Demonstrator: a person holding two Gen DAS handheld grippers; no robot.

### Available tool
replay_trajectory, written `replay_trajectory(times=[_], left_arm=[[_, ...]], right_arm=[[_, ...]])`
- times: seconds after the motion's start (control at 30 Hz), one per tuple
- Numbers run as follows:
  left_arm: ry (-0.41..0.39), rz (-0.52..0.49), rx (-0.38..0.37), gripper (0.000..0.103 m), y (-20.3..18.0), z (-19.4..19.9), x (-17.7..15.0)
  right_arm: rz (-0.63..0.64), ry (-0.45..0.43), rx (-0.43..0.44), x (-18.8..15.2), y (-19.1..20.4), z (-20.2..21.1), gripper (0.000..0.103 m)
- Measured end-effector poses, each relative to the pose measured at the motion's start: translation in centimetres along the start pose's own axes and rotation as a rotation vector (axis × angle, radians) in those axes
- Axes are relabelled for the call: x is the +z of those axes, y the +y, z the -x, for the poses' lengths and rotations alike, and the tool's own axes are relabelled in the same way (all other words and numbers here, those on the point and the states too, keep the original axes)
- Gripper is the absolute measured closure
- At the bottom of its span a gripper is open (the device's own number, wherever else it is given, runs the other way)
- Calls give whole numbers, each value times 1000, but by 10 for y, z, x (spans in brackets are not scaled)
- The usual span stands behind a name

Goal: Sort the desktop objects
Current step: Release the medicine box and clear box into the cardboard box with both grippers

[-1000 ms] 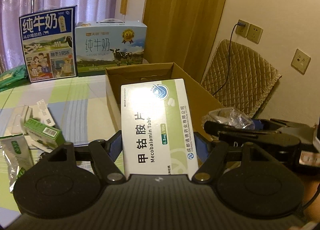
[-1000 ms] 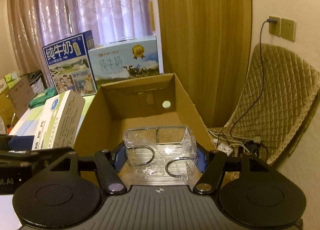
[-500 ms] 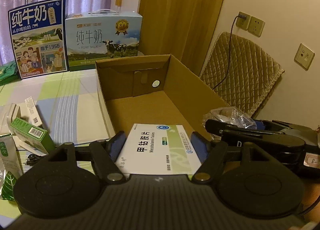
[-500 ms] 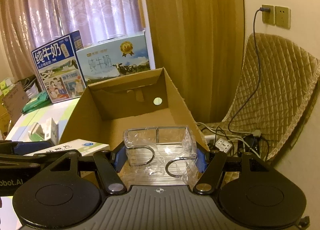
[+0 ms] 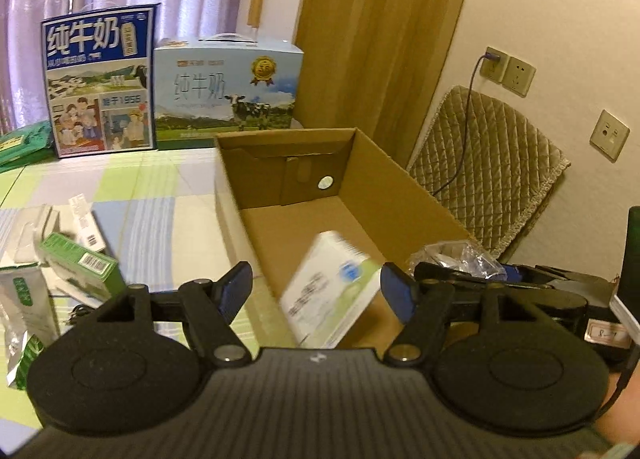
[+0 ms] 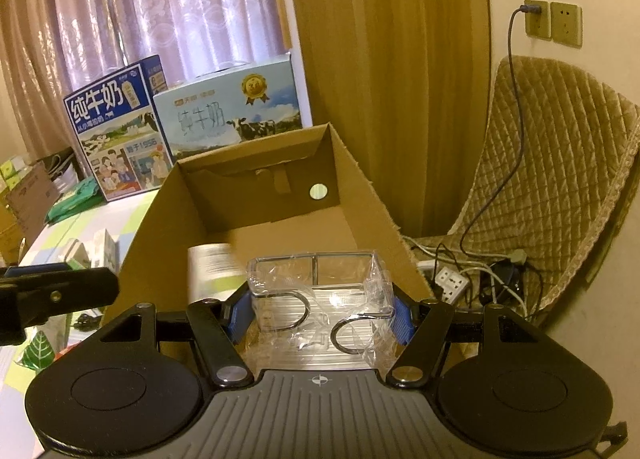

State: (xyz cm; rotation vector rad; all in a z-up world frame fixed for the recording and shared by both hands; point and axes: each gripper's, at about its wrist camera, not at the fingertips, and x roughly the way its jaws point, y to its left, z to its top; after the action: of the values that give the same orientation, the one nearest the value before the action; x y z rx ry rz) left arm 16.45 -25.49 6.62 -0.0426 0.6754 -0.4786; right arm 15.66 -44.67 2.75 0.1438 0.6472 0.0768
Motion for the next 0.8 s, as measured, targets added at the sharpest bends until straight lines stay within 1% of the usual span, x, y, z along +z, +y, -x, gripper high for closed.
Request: replay_trajectory(times=[0.23,0.27,0.33,0.37,0.4,0.6,0.8], left_arm=[[10,39,25,36,19,14,-11],[11,41,29,36,22,15,-14],[15,44,35,36,25,18,-18],[17,46,38,35,27,20,-20],[19,50,41,35,29,20,-22],[28,71,59,33,41,28,-31],[35,89,78,33,51,40,-40]], right_arm=[[0,1,17,1,7,-3,39],[1,0,19,2,8,-3,37],[7,-11,17,2,10,-3,28],[10,-22,17,3,11,-1,20],[11,-30,18,3,12,1,18],[11,-43,19,4,16,10,17],[2,-34,19,0,23,22,17]])
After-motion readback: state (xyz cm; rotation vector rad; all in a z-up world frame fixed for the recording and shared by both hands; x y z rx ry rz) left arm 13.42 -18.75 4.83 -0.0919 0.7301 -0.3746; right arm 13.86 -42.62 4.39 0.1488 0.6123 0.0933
